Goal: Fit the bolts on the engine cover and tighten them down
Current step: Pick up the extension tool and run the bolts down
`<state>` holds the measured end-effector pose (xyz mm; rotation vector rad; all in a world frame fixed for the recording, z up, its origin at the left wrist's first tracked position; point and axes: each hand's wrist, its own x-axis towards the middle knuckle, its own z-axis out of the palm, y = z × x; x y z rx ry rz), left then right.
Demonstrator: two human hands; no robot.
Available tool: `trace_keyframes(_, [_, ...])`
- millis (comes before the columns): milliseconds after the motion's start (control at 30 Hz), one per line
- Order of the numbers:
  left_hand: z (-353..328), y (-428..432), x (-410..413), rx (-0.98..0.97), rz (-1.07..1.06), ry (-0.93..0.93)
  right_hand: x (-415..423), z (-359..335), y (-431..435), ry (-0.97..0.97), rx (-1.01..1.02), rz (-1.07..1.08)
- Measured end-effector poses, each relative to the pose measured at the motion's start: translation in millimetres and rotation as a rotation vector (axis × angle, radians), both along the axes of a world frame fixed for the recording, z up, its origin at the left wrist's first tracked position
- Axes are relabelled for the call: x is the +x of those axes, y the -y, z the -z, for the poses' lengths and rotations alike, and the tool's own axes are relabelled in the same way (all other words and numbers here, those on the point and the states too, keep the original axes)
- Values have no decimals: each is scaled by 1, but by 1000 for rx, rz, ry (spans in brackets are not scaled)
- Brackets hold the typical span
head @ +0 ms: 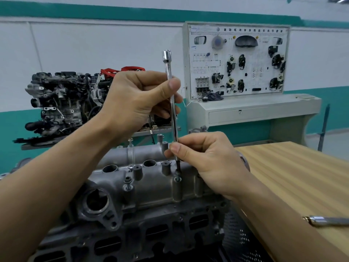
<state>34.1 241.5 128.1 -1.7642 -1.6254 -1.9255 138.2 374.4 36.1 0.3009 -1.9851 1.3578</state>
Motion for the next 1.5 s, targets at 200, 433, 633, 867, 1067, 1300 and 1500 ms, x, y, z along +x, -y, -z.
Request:
trace_keyframes(200, [3,-4,0,-40,3,-19,0,-1,-1,65,-36,-28])
trace_keyframes(433, [-1,-1,-4,-216,61,-98,-5,-8,7,-22,-96,-35])
trace_keyframes(633, [3,-3,-2,-76,-70,-120,-11,-6,14,-144,-255,7])
trace_keyframes(867, [1,1,-7,-226,67,-105,-4,-14,11,-15,-238,-48])
trace_keyframes(1067, [0,3,-6,-219,37,-156,-6,-13,13,-76,-94,77])
trace_keyframes(1300, [2,-1,-1,-240,78,-92,-12,-10,15,-107,-90,-1])
trace_keyframes(1500, [1,0,-3,-222,39,-181,-12,-8,18,-225,-198,53])
